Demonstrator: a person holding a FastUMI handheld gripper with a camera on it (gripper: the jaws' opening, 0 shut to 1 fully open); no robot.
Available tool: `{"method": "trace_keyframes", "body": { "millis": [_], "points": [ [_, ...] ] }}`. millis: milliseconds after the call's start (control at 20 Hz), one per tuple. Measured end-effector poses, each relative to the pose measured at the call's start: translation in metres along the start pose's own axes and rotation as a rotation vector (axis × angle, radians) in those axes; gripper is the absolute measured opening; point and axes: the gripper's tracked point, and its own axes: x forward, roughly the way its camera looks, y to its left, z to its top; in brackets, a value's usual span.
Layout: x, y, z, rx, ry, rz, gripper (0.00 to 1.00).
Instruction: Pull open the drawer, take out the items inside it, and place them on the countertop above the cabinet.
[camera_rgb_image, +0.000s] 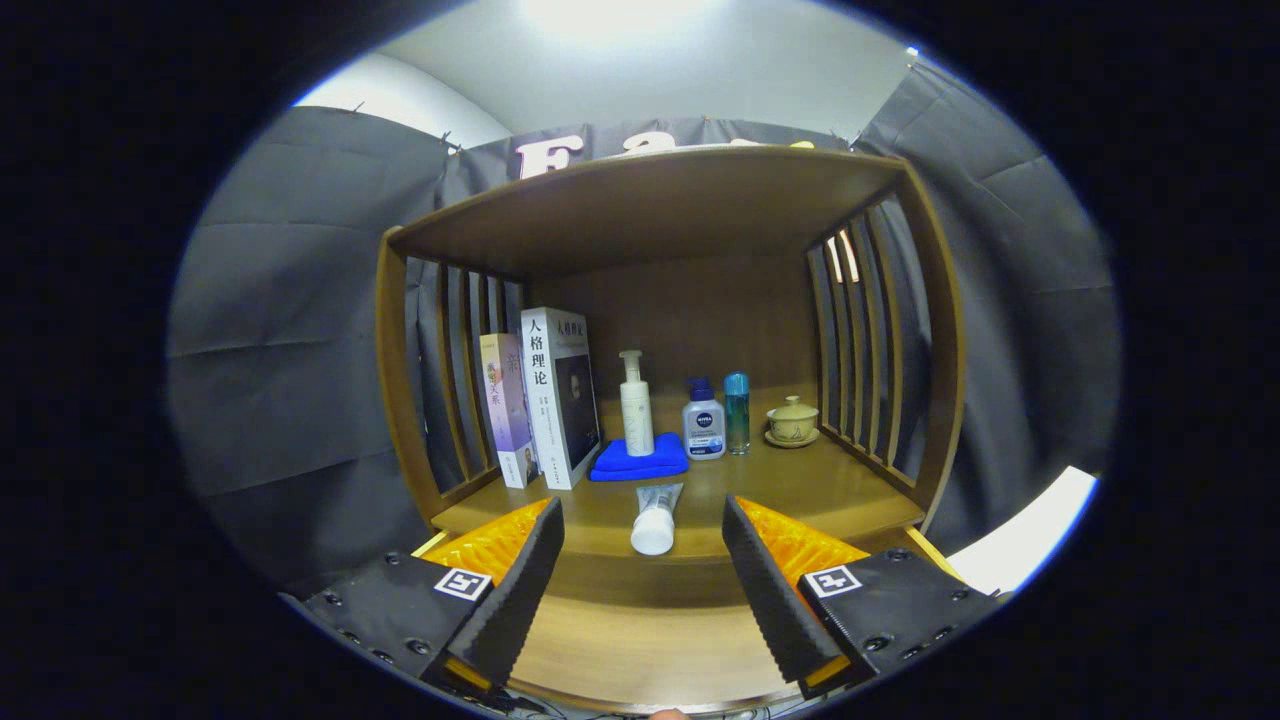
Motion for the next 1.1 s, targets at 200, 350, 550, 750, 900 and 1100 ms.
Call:
{"method": "trace_keyframes", "body": {
  "millis": [200, 350, 550, 750, 900, 1100],
  "points": [
    [-0.033, 0.003, -0.016, -0.014, -0.029, -0.013, 0.98],
    [-0.056, 0.007, -0.024, -0.064, -0.070, -0.028, 0.98],
    [-0.084, 0.012, -0.039, -0.083, -0.121, -0.035, 0.98],
    [-0.104, 0.014, -0.062, -0.082, -0.131, -0.032, 0.98],
    [-0.111, 0.012, -0.089, -0.085, -0.096, -0.029, 0.98],
    [-0.110, 0.012, -0.124, -0.087, -0.039, -0.021, 0.98]
  ]
}}
